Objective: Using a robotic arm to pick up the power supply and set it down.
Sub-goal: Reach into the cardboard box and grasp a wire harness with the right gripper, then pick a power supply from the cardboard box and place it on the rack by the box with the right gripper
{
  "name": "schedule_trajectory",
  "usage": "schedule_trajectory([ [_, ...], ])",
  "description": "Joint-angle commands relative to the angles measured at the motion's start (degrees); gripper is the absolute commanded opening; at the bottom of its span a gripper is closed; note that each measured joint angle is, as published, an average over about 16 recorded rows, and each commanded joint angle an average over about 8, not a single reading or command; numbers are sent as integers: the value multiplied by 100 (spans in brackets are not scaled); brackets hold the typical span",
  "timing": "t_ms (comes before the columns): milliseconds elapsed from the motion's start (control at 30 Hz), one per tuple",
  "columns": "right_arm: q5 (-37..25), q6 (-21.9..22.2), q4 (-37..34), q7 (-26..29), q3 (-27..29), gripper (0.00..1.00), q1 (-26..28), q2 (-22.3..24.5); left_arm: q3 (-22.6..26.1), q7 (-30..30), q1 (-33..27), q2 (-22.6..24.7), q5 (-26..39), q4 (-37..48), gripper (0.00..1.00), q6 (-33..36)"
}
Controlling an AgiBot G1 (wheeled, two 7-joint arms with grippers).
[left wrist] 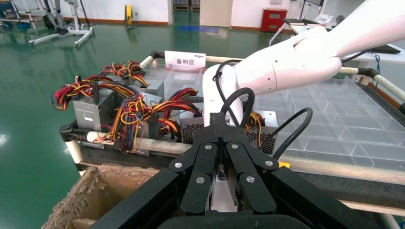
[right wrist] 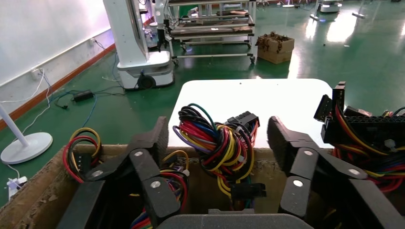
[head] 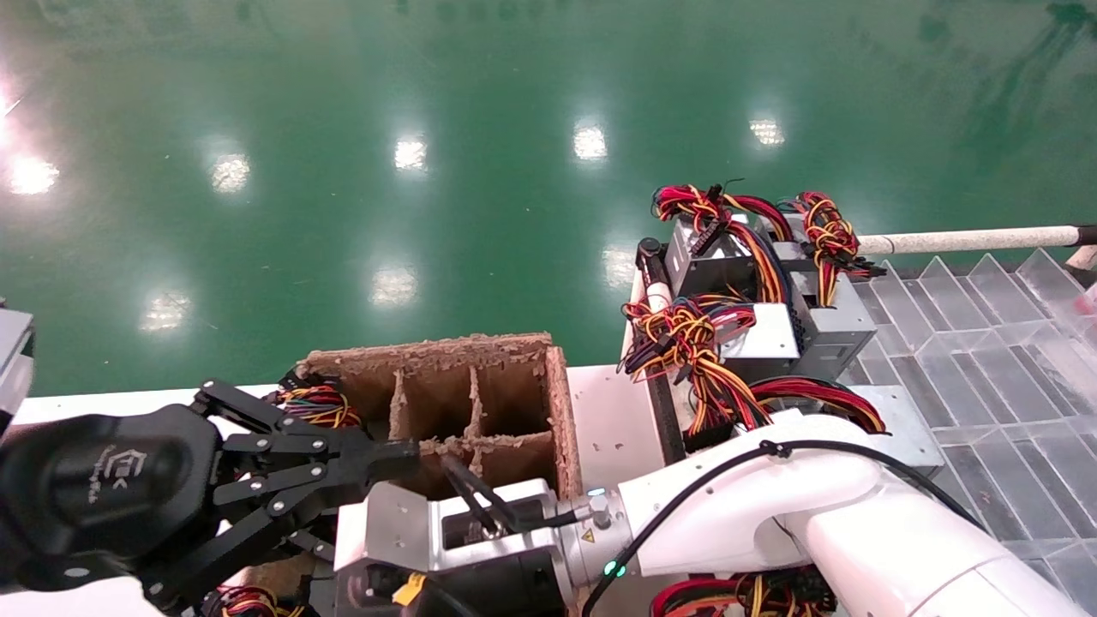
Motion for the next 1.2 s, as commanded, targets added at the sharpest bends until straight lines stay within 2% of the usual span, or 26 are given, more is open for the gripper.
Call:
schedule_trajectory([
  [33,68,42,-14,-17,-82,0,27,2,0,0,0,0,0,0,0,0],
  [733,563,91,-268,-201,-683,0,274,33,0,0,0,0,0,0,0,0],
  [1000,772,-112,-216,-329,-724,0,457,108,0,0,0,0,0,0,0,0],
  [1200,909,-300,137,-387,-651,0,595,309,0,0,0,0,0,0,0,0],
])
